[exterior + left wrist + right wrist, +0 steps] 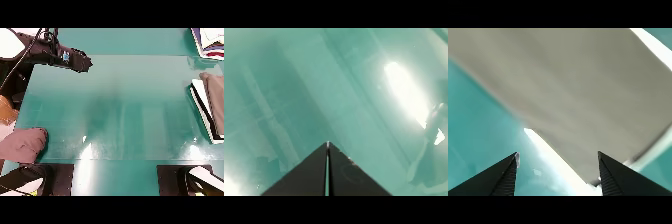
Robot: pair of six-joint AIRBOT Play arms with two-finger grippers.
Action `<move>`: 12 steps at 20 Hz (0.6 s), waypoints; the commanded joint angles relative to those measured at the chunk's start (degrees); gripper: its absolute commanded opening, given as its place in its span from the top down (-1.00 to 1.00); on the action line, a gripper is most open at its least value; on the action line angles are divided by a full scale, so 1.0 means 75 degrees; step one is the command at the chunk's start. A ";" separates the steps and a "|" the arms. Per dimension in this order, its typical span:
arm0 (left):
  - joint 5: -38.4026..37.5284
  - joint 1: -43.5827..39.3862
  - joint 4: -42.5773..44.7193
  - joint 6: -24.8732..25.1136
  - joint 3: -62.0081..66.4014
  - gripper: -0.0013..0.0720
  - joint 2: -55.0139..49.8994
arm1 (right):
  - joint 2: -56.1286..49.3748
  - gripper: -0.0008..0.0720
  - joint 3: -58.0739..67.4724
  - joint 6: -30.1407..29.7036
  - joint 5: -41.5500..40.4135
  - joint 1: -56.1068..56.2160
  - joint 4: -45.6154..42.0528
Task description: Fold the shirts.
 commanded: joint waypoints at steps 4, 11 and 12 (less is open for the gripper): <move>-0.0064 -0.0003 0.0006 -0.0003 0.0003 0.88 -0.0003 | 0.0166 -0.60 0.0982 0.0073 -0.0286 0.2279 0.2072; 0.0166 -0.0003 -0.0003 -0.0003 0.0003 0.88 -0.0003 | 0.0166 -0.12 0.1323 0.0067 -0.1087 0.6359 0.1950; 0.0166 -0.0003 -0.0003 -0.0003 0.0003 0.88 -0.0003 | 0.0166 0.34 0.1323 0.0064 -0.1166 0.6717 0.1947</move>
